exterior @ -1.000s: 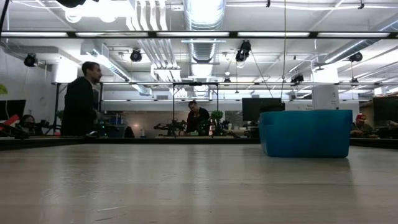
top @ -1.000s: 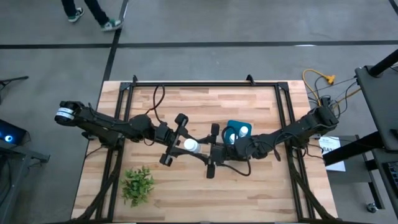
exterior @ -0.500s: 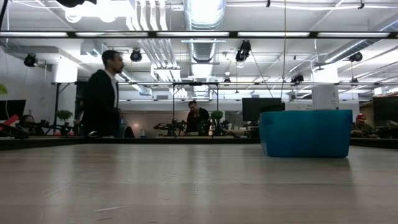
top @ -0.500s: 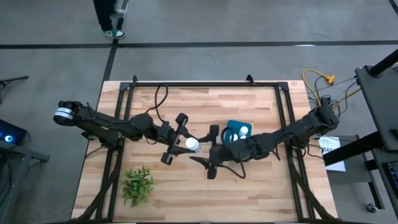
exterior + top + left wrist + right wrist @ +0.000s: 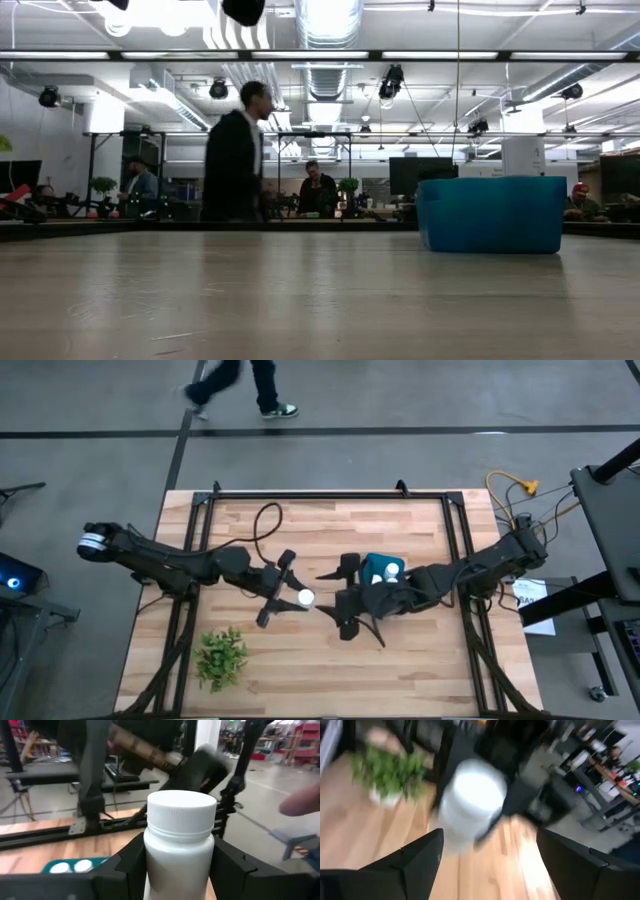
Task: Pick and place pill bottles into a basket
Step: Put the white medicine bottle into the blue bin
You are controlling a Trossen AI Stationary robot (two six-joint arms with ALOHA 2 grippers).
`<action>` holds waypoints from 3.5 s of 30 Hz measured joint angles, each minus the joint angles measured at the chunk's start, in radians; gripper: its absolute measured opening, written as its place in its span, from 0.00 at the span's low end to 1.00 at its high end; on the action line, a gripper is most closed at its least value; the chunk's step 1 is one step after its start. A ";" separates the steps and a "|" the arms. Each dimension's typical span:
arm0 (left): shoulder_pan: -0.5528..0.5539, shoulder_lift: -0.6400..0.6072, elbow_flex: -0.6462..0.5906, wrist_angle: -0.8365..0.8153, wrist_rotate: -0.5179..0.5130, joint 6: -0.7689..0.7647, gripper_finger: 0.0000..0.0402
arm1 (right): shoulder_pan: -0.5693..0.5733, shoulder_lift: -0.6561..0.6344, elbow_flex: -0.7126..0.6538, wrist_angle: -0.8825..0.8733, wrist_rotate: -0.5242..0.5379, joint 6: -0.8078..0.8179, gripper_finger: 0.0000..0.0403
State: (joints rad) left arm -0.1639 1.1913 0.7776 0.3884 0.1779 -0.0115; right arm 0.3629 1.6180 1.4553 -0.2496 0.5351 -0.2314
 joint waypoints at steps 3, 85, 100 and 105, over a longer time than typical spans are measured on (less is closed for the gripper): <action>-0.002 -0.014 0.005 -0.024 0.005 -0.036 0.38 | 0.014 0.001 0.010 -0.075 -0.013 -0.043 0.77; -0.014 0.354 0.349 -0.485 0.195 -0.031 0.37 | 0.020 0.117 0.011 -0.191 -0.359 -0.436 0.52; -0.015 0.354 0.348 -0.489 0.189 -0.021 0.37 | 0.015 0.117 0.012 -0.203 -0.409 -0.430 0.36; -0.015 0.354 0.347 -0.488 0.189 -0.021 0.37 | 0.015 0.117 0.012 -0.205 -0.409 -0.430 0.36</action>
State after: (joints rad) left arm -0.1791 1.5452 1.1248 -0.0998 0.3669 -0.0330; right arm 0.3779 1.7348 1.4673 -0.4550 0.1261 -0.6617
